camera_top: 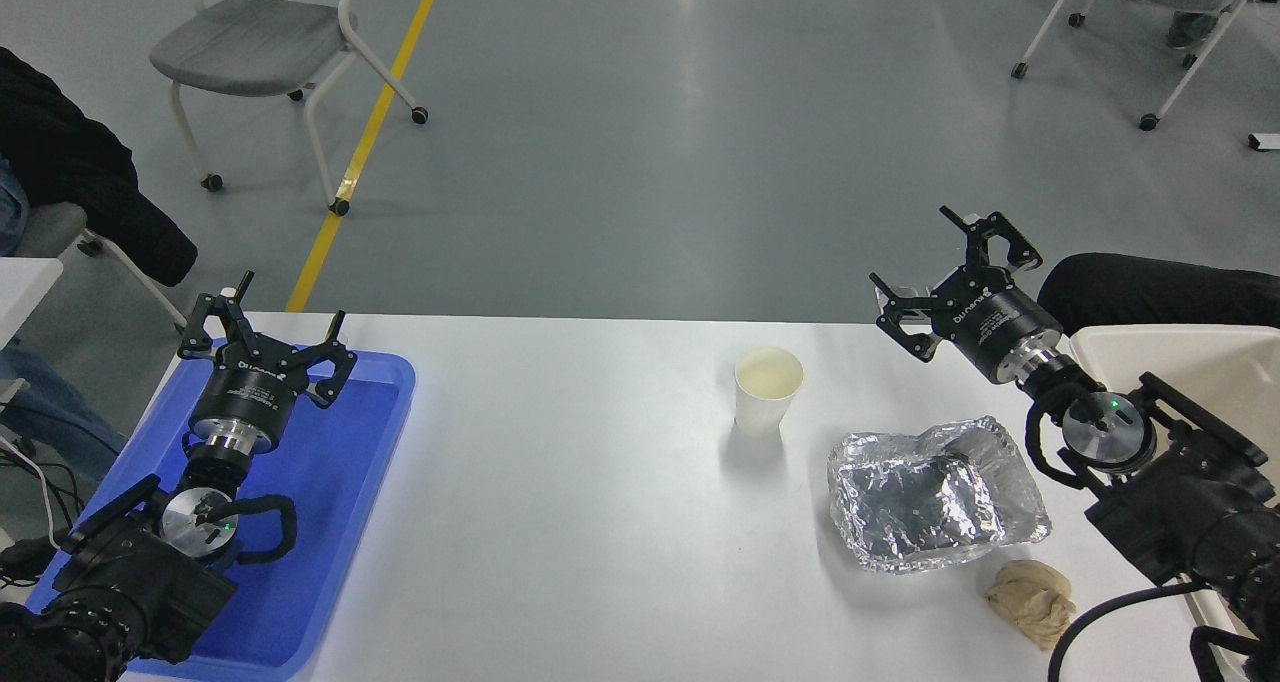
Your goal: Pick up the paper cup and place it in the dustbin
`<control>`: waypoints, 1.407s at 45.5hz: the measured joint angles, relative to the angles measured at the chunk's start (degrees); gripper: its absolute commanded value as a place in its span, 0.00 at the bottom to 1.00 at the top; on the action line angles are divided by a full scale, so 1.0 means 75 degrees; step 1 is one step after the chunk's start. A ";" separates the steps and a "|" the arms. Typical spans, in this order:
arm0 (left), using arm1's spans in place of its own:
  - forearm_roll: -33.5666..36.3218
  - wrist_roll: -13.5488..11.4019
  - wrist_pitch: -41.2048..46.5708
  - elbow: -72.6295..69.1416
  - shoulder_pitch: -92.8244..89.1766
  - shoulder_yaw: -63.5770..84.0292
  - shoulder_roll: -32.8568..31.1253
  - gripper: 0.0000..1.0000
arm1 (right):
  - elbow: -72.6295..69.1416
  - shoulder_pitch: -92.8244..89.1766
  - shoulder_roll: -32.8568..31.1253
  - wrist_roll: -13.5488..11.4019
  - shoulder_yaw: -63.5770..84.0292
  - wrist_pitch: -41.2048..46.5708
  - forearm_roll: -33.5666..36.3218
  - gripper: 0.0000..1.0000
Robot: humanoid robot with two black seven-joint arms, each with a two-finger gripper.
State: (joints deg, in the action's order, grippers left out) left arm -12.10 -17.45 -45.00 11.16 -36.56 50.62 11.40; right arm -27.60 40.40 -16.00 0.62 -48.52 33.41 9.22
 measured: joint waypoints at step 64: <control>-0.0002 -0.0005 0.0000 0.0000 -0.0001 0.0000 0.0002 1.00 | -0.0676 0.4558 -0.1106 -0.0492 0.6475 0.0146 -0.2739 1.00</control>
State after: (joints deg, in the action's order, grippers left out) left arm -12.11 -17.49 -45.00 11.16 -36.57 50.63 11.41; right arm -32.67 74.58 -24.30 -3.08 0.04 34.50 -11.33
